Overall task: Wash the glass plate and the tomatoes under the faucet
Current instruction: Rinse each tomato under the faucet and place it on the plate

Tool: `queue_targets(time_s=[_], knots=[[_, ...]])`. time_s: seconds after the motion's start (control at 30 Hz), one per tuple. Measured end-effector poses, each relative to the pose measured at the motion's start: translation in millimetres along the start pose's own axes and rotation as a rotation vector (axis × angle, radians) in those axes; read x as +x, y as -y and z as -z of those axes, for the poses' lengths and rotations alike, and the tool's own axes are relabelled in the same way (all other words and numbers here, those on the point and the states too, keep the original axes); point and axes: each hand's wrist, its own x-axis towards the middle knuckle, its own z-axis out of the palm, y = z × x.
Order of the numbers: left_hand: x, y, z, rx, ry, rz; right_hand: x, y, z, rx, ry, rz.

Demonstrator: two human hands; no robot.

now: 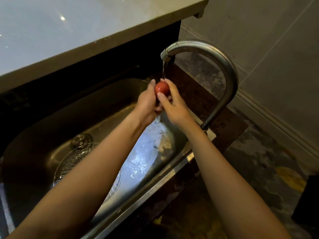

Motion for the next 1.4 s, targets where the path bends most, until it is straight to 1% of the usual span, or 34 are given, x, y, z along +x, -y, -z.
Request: queue_targets(time_s=[0.07, 0.13, 0.17, 0.23, 0.27, 0.33, 0.37, 0.4, 0.47, 0.5, 0.57, 0.63, 0.7, 0.77, 0.87, 1.0, 1.13, 1.23, 1.3, 1.4], knots=[[0, -2, 1, -0.067, 0.115, -0.002, 2, -4, 3, 0.003, -0.117, -0.013], [1, -4, 6, -0.004, 0.157, -0.09, 1, -6, 6, -0.066, -0.193, -0.013], [1, -4, 9, 0.061, 0.161, -0.135, -1, -7, 7, -0.104, -0.193, -0.004], [0, -1, 13, 0.281, 0.138, -0.228, -4, -10, 5, -0.089, -0.169, -0.011], [0, 0, 15, 0.436, 0.103, -0.296, -4, -9, 4, -0.008, -0.176, -0.057], [-3, 2, 17, 0.739, 0.046, -0.458, -2, -2, 2, 0.275, -0.217, -0.236], [-4, 2, 19, 0.855, 0.033, -0.548, 0, 2, 1, 0.414, -0.229, -0.313], [-6, 2, 21, 0.944, 0.033, -0.642, 2, 6, 2, 0.479, -0.234, -0.371], [-9, 0, 26, 1.062, 0.076, -0.808, 5, 11, 3, 0.428, -0.218, -0.432], [-11, -2, 28, 1.099, 0.104, -0.854, 6, 12, 3, 0.363, -0.199, -0.419], [-12, -5, 30, 1.148, 0.128, -0.868, 7, 11, 2, 0.254, -0.133, -0.324], [-11, -9, 32, 1.193, 0.122, -0.844, 6, 9, 2, 0.245, -0.08, -0.243], [-9, -14, 35, 1.242, 0.135, -0.817, 6, 8, 1, 0.269, -0.057, -0.225], [-9, -18, 40, 1.28, 0.198, -0.8, 4, 6, 2, 0.284, -0.031, -0.223], [-9, -24, 46, 1.339, 0.258, -0.809, 1, 4, 2, 0.224, 0.031, -0.195], [-10, -21, 54, 1.392, 0.212, -0.846, 1, -1, -2, 0.218, 0.087, -0.209], [-10, -11, 64, 1.416, 0.149, -0.809, 0, -4, -7, -0.01, 0.139, -0.221], [-11, -6, 71, 1.439, 0.163, -0.762, -1, -7, -15, -0.109, 0.119, -0.219], [-14, -4, 76, 1.427, 0.162, -0.733, -2, -9, -22, -0.133, 0.098, -0.232], [-20, 1, 84, 1.413, 0.114, -0.706, -5, -9, -30, -0.187, 0.079, -0.228]])
